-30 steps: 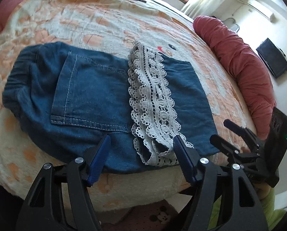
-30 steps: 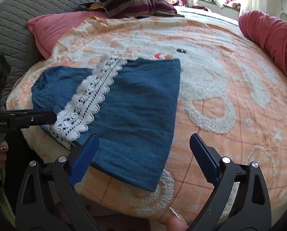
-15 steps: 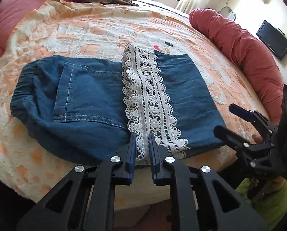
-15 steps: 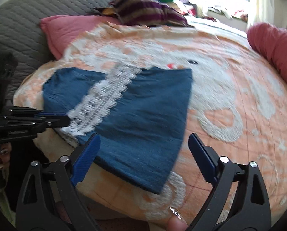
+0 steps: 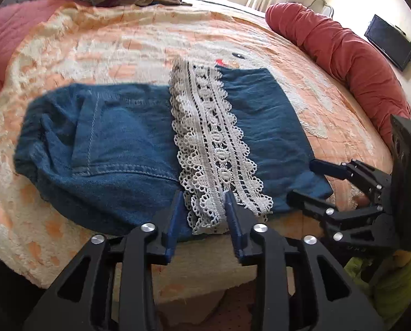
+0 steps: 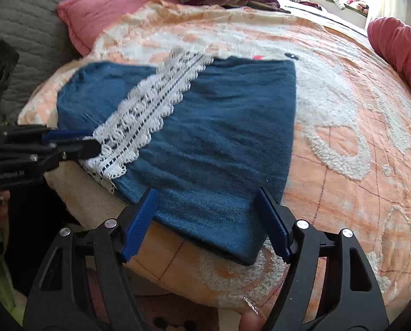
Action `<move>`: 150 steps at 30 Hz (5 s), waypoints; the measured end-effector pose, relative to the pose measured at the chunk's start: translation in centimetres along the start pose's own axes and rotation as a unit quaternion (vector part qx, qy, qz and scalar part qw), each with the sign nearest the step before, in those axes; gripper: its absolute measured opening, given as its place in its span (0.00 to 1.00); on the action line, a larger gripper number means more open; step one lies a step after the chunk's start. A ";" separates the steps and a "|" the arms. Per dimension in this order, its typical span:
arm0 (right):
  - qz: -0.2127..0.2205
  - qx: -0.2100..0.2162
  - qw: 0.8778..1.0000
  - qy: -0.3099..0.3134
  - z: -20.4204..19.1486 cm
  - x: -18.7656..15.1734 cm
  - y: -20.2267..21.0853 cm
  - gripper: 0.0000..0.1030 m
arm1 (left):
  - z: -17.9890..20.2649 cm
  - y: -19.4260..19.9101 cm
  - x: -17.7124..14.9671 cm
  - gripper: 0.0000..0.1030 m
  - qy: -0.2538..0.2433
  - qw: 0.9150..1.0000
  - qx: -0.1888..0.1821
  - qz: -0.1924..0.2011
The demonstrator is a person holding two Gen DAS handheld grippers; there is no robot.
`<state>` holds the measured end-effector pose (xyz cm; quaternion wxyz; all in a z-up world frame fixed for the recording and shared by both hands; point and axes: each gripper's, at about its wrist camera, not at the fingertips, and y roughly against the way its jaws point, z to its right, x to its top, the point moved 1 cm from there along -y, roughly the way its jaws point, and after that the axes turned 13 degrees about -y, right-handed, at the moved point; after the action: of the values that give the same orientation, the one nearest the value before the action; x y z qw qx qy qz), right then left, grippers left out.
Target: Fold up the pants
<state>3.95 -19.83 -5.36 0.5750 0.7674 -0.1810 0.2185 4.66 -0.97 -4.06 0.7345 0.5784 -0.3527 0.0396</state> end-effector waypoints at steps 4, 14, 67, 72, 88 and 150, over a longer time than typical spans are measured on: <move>0.024 0.006 0.999 -0.023 1.0 0.6 1.3 0.73 | 0.5 1.3 0.4 0.38 -0.017 0.999 0.026 0.014; 0.070 0.012 0.995 -0.063 2.1 1.7 3.4 0.89 | -0.3 3.9 0.6 0.66 -0.021 0.998 0.053 0.038; -0.145 0.126 0.968 0.162 -23.4 13.2 -12.6 0.91 | -13.6 1.1 -4.4 0.40 0.200 0.977 -0.023 0.069; -0.170 0.118 0.964 0.166 -24.0 12.7 -14.9 0.90 | -13.9 0.9 -4.4 0.43 0.208 0.975 -0.035 0.071; -0.111 0.237 0.960 0.099 -17.2 15.2 -7.4 0.33 | -12.5 1.9 -2.9 0.90 0.212 0.967 -0.091 0.105; -0.102 -0.009 0.985 0.139 -5.7 13.6 -8.3 0.04 | 2.4 -1.5 1.4 0.10 -0.038 0.996 -0.071 0.033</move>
<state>19.04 -12.43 -3.28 0.6208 0.7386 -0.0216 0.2619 5.27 -4.08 -4.36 0.7581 0.5138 -0.4013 0.0161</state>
